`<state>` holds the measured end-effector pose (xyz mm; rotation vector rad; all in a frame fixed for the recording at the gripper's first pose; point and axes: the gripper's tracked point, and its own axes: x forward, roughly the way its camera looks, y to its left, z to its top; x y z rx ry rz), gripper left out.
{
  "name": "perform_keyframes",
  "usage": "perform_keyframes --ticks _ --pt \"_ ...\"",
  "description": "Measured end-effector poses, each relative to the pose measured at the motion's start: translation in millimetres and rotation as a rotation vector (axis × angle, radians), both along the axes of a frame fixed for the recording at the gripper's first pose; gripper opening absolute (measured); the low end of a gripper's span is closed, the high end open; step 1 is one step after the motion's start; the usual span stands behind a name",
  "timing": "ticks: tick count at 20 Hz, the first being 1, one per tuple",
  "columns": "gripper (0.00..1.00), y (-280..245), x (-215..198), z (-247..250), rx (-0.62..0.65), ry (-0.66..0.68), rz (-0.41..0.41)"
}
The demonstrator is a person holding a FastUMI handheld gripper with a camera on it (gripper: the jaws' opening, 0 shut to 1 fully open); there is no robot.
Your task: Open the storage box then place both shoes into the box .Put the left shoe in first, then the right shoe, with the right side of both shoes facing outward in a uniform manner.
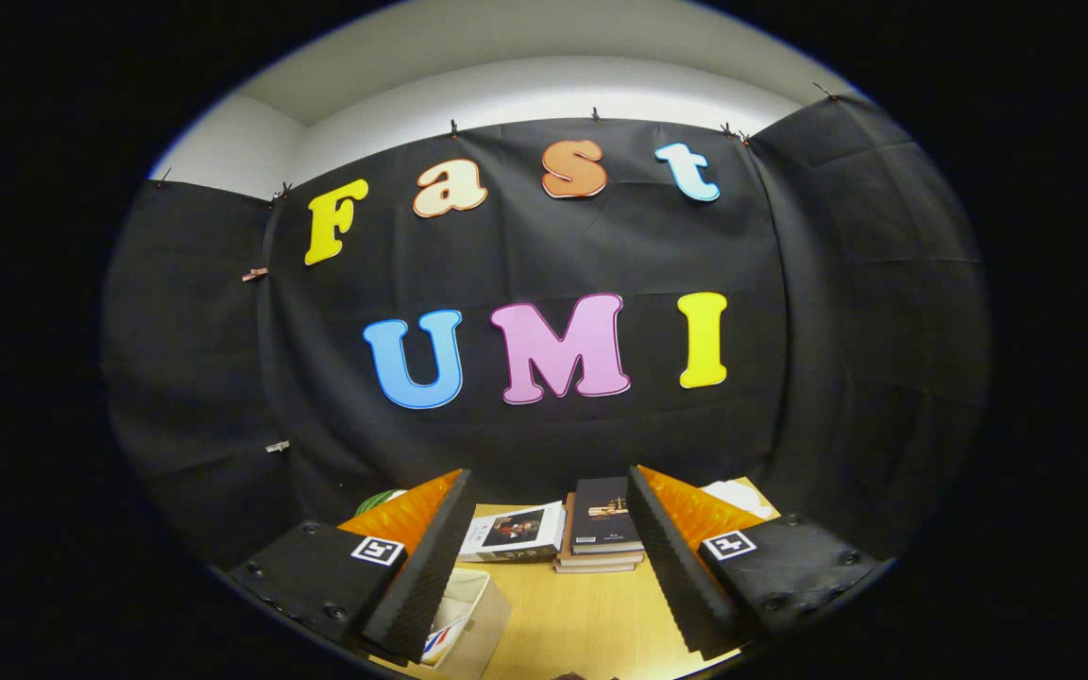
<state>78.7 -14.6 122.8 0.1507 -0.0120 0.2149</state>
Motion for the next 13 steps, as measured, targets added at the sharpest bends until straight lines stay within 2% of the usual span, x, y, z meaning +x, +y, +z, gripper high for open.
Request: perform_keyframes --ticks 2,6,9,13 --pt "0.99 -30 2 -2 0.000 -0.044 -0.044" --pt "0.98 -63 9 3 0.012 -0.144 -0.077" --pt "0.98 -84 14 -30 -0.040 -0.117 -0.094" --pt "0.98 -97 16 -53 -0.042 -0.099 -0.066"
